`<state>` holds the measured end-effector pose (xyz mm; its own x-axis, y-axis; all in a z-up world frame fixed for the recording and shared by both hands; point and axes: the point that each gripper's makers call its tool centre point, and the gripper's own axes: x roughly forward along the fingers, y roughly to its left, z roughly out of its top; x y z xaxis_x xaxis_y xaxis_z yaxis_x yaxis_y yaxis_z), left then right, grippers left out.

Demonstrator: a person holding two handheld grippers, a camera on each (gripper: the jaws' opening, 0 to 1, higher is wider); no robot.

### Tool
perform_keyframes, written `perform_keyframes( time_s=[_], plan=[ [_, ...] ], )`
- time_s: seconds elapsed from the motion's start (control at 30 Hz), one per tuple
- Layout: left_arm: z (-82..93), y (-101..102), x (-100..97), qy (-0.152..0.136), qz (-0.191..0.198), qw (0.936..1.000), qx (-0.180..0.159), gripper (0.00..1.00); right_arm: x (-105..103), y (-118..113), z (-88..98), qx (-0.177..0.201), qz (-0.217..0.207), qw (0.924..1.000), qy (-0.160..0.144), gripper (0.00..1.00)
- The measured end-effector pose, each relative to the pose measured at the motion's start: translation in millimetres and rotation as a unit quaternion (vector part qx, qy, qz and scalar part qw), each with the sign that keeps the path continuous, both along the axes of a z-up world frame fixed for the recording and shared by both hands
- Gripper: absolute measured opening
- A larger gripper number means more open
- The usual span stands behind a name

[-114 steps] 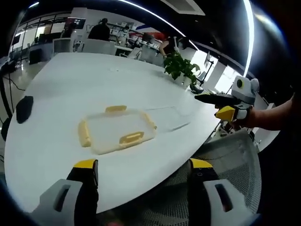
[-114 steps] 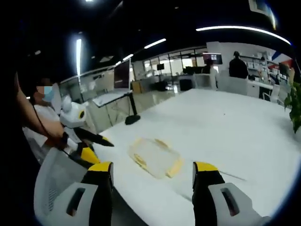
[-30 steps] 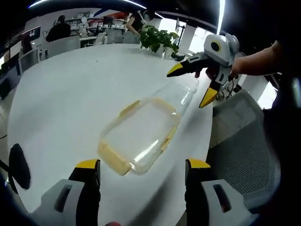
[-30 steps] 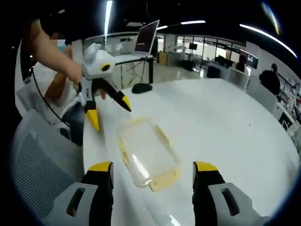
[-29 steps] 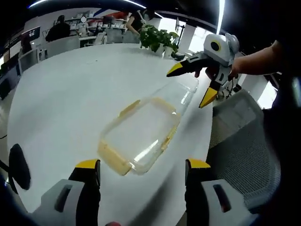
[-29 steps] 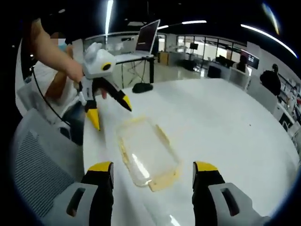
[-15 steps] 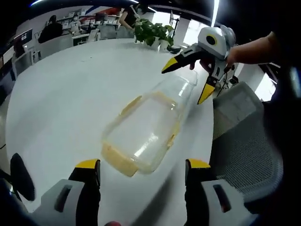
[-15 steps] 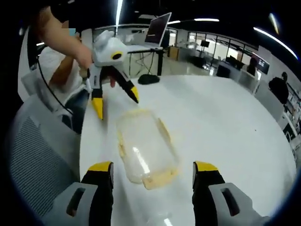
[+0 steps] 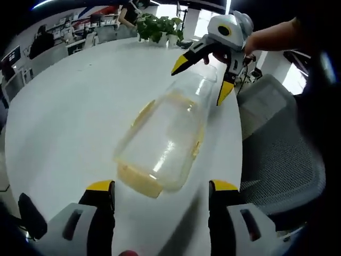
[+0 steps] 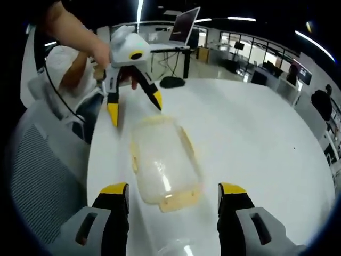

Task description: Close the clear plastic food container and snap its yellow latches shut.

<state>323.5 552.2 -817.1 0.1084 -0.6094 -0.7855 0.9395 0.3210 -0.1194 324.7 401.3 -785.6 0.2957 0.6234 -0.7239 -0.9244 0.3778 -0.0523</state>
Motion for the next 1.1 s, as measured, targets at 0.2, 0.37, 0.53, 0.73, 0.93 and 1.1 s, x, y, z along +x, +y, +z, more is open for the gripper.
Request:
perform_keyframes(
  time_s=[0.2, 0.37, 0.53, 0.73, 0.93, 1.1],
  plan=[
    [-1.3, -1.6, 4.0, -0.013, -0.026, 0.9995, 0.013, 0.69, -0.1, 1.1, -7.5, -0.016, 0.017, 0.9997, 0.009, 0.67],
    [-1.9, -3.0, 6.7, -0.023, -0.053, 0.9979, 0.029, 0.69, -0.4, 0.4, -12.3, -0.030, 0.032, 0.9989, 0.015, 0.67],
    [-4.5, 0.5, 11.3, -0.025, -0.068, 0.9964, 0.044, 0.69, -1.6, -0.6, -15.7, -0.037, 0.043, 0.9981, 0.022, 0.67],
    [-6.0, -0.7, 12.8, -0.033, -0.093, 0.9935, 0.058, 0.68, -5.4, -4.6, -21.4, -0.050, 0.053, 0.9970, 0.026, 0.65],
    [-5.3, -2.0, 17.2, -0.038, -0.107, 0.9914, 0.066, 0.67, -5.0, -5.7, -24.2, -0.060, 0.058, 0.9960, 0.031, 0.63],
    [-7.8, -3.4, 15.7, -0.031, -0.124, 0.9890, 0.075, 0.66, -2.3, -8.5, -29.7, -0.074, 0.062, 0.9946, 0.036, 0.61]
  ],
)
